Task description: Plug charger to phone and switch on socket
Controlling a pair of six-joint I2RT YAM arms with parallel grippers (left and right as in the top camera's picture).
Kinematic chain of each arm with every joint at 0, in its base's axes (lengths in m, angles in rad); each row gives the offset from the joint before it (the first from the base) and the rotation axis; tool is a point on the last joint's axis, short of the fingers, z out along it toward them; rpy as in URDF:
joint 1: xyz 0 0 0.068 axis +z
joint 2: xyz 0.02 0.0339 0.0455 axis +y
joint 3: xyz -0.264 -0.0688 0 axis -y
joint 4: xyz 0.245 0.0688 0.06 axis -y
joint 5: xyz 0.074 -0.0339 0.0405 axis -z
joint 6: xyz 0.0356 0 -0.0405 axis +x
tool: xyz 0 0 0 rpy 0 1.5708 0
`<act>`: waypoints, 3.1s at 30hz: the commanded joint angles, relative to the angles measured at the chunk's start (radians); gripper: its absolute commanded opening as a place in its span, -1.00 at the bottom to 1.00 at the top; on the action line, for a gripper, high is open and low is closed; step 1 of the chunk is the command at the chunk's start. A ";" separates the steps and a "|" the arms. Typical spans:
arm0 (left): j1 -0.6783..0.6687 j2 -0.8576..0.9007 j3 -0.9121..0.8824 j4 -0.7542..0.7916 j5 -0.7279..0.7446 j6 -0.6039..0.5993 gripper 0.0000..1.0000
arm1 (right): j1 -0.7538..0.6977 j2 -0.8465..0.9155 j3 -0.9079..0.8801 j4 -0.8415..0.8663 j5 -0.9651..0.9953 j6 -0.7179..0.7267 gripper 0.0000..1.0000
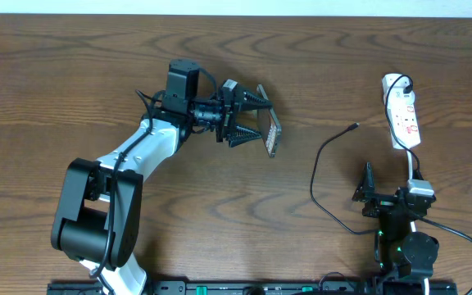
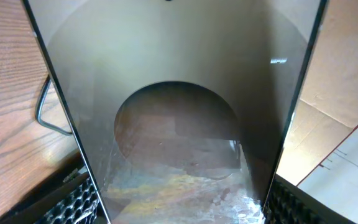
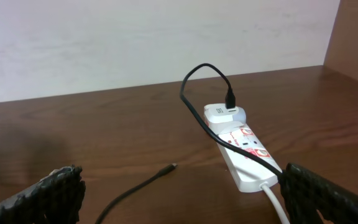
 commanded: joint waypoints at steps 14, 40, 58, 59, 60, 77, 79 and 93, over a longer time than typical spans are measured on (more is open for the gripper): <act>0.003 -0.030 0.008 0.019 0.040 -0.011 0.35 | 0.008 -0.005 -0.003 -0.001 -0.002 -0.009 0.98; 0.003 -0.030 0.008 0.085 0.044 -0.012 0.34 | 0.009 -0.001 -0.003 0.025 -0.583 0.671 0.98; 0.003 -0.030 0.008 0.093 0.048 -0.011 0.34 | 0.009 0.036 0.071 0.119 -0.805 0.492 0.98; 0.003 -0.030 0.008 0.093 0.048 -0.011 0.34 | 0.009 0.052 0.100 0.079 -0.805 0.451 0.96; 0.003 -0.030 0.008 0.093 0.048 -0.011 0.35 | 0.009 0.068 0.130 0.047 -0.802 0.416 0.95; 0.003 -0.030 0.008 0.093 0.047 -0.011 0.34 | 0.261 0.573 0.591 -0.230 -0.481 0.163 0.65; 0.003 -0.030 0.008 0.093 0.047 -0.011 0.34 | 0.359 0.633 0.616 -0.229 -0.383 0.163 0.64; 0.003 -0.030 0.008 0.093 0.050 -0.011 0.34 | 0.822 1.036 0.712 -0.008 0.309 0.229 0.55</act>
